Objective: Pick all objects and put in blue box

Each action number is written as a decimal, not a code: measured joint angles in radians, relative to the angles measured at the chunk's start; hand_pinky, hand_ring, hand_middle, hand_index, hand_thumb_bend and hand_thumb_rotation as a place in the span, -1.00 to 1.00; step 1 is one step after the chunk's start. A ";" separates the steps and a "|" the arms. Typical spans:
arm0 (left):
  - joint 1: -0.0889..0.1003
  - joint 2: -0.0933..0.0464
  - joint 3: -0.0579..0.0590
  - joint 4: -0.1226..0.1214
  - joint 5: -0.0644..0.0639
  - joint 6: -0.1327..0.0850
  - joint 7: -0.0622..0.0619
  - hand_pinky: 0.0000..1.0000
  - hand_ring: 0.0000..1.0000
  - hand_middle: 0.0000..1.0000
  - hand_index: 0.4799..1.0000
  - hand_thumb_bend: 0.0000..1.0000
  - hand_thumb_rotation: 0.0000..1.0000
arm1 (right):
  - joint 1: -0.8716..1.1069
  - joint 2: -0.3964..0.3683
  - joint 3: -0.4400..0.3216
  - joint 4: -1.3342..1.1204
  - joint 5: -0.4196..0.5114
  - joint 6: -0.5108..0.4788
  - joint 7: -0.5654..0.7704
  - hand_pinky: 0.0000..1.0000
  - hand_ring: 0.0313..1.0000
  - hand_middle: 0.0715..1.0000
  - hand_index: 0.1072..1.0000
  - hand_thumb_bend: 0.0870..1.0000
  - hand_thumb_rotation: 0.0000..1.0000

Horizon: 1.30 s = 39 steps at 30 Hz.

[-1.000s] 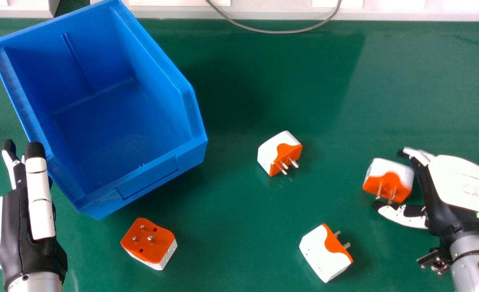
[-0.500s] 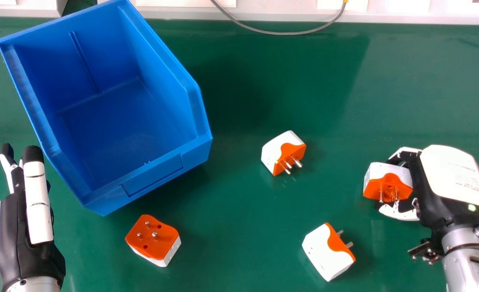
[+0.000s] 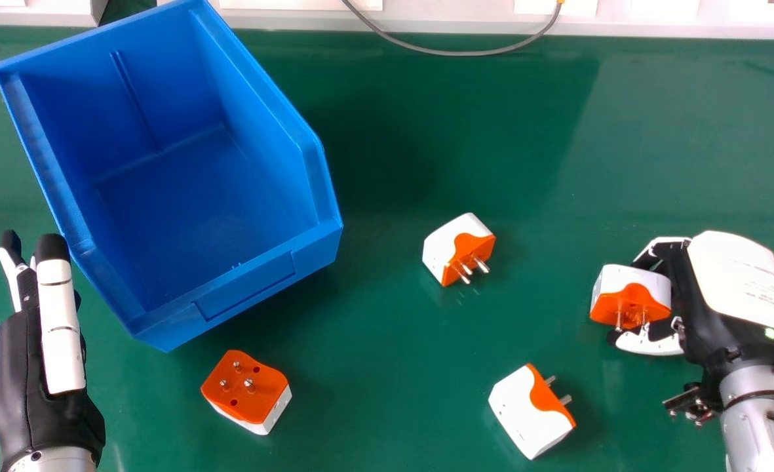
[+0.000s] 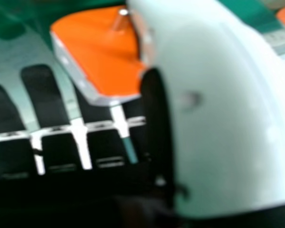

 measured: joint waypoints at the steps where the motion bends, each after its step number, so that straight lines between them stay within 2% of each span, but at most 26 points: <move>1: 0.000 0.000 0.000 0.000 0.000 0.000 0.000 1.00 1.00 1.00 1.00 0.27 1.00 | 0.007 0.000 -0.003 -0.011 0.004 0.003 0.007 -0.31 -0.15 -0.02 -0.17 -0.11 -1.00; 9: 0.000 0.000 0.002 -0.001 0.000 0.003 0.000 1.00 1.00 1.00 1.00 0.27 1.00 | 0.106 0.009 -0.025 -0.168 0.028 0.055 0.048 -0.30 -0.14 -0.02 -0.17 -0.11 -1.00; 13: -0.003 0.000 0.004 -0.002 -0.002 0.005 -0.003 1.00 1.00 1.00 1.00 0.26 1.00 | 0.177 0.027 -0.062 -0.323 0.026 0.071 0.049 -0.30 -0.14 -0.02 -0.16 -0.11 -1.00; 20: -0.005 0.000 0.008 -0.001 -0.002 0.006 -0.001 1.00 1.00 1.00 1.00 0.26 1.00 | 0.235 0.047 -0.101 -0.493 0.033 0.026 0.048 -0.34 -0.18 -0.07 -0.09 -0.12 -1.00; 26: -0.024 -0.001 0.007 0.003 -0.001 0.006 0.000 1.00 1.00 1.00 1.00 0.26 1.00 | 0.252 0.061 -0.103 -0.616 0.035 -0.017 0.071 -0.37 -0.21 -0.13 -0.06 -0.12 -1.00; 35: -0.042 -0.001 0.006 0.023 0.001 0.006 0.005 1.00 1.00 1.00 1.00 0.26 1.00 | 0.202 0.122 0.006 -0.713 0.026 -0.101 0.155 -0.37 -0.23 -0.17 -0.05 -0.12 -1.00; 39: -0.047 0.000 0.004 0.027 0.003 0.008 0.012 1.00 1.00 1.00 1.00 0.26 1.00 | 0.095 0.171 0.085 -0.660 0.022 -0.143 0.172 -0.38 -0.25 -0.18 -0.06 -0.13 -1.00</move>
